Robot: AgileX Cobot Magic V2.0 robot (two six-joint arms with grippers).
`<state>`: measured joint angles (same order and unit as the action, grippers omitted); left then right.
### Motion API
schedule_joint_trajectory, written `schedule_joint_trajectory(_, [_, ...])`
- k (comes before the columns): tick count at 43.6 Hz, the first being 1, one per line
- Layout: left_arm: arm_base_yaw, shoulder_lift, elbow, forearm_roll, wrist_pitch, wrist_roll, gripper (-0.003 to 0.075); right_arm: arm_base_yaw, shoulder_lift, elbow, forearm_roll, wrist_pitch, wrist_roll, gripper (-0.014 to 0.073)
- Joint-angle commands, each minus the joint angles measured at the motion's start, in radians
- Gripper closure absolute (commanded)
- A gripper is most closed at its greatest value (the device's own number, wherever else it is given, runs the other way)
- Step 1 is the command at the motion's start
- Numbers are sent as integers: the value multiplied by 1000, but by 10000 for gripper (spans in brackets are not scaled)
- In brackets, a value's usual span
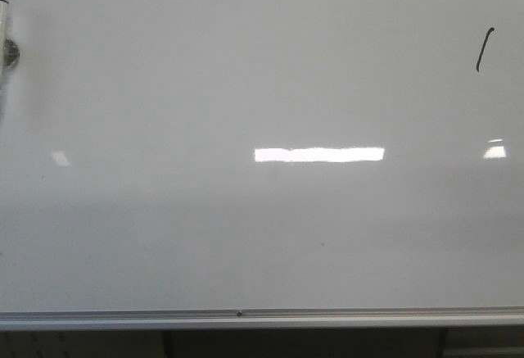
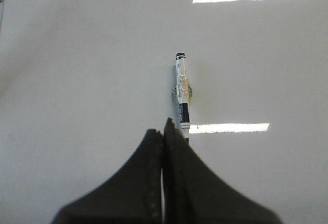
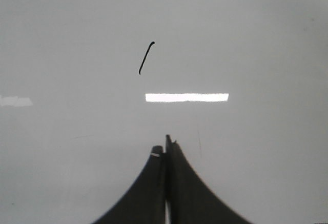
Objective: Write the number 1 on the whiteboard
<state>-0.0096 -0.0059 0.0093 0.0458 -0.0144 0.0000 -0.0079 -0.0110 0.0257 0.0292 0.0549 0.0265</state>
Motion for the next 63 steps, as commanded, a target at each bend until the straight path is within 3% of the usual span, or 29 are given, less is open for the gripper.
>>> schedule_joint_trajectory(1, [2, -17, 23, -7, -85, 0, 741, -4, -16, -21, -5, -92, 0, 663])
schedule_joint_trajectory(18, [2, -17, 23, -7, -85, 0, 741, -3, -16, -21, -9, -122, 43, 663])
schedule_joint_trajectory(27, [2, -17, 23, -7, -85, 0, 741, -3, -16, -21, -132, -153, 89, 663])
schedule_joint_trajectory(63, [2, -17, 23, -7, -85, 0, 741, -3, -16, -21, -96, -155, 89, 663])
